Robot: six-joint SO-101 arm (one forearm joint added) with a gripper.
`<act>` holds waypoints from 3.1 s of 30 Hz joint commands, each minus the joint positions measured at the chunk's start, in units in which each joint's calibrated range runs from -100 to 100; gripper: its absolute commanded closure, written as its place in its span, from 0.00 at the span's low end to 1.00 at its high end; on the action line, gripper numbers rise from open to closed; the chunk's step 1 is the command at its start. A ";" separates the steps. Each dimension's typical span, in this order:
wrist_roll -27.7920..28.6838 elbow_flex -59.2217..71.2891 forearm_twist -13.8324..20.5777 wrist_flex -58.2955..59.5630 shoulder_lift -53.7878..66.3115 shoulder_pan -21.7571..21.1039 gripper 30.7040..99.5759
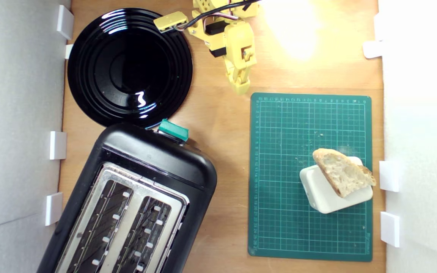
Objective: Pick bread and place in toaster
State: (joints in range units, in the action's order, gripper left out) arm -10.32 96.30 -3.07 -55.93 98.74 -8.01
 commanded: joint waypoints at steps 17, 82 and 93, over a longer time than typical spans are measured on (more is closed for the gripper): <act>-0.32 1.88 0.44 1.58 0.26 -0.53 0.80; 1.14 0.79 -2.92 75.22 -61.22 -19.63 0.75; 1.72 0.43 3.16 75.30 -61.39 -21.48 0.75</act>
State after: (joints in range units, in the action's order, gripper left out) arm -8.82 97.97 -3.51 17.37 37.51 -28.70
